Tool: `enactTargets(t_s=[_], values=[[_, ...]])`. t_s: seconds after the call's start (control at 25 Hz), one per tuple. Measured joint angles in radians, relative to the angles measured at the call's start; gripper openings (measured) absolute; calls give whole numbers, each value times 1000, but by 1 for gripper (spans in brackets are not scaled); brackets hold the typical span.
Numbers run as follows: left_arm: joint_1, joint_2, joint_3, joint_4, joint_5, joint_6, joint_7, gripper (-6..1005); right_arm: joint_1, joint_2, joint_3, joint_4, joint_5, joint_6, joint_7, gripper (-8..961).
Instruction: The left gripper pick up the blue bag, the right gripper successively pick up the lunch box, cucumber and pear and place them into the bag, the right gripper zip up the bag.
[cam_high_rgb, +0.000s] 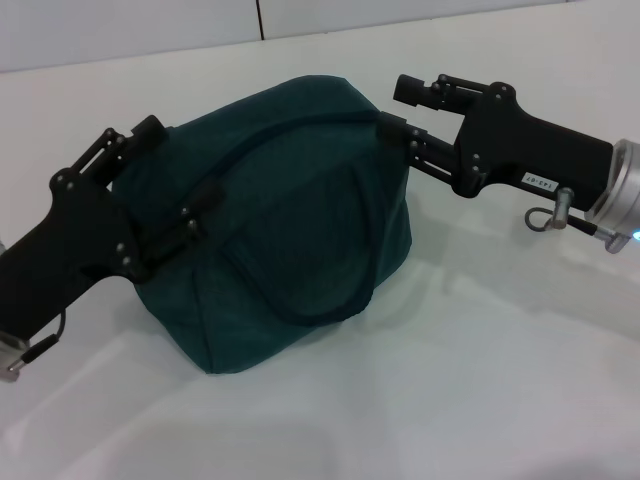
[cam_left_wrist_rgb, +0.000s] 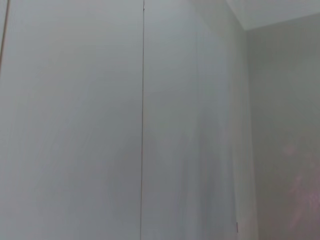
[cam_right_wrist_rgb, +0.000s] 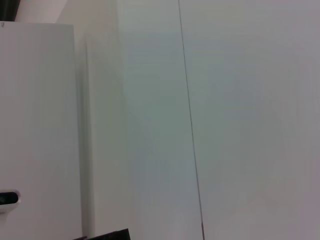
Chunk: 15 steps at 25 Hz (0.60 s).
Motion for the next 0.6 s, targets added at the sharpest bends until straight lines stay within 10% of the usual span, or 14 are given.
enactTargets(t_s=[0.6], values=[[-3,4,0,1,9,-3,-10,829,3,0,-1,10,0,-8,0,440]])
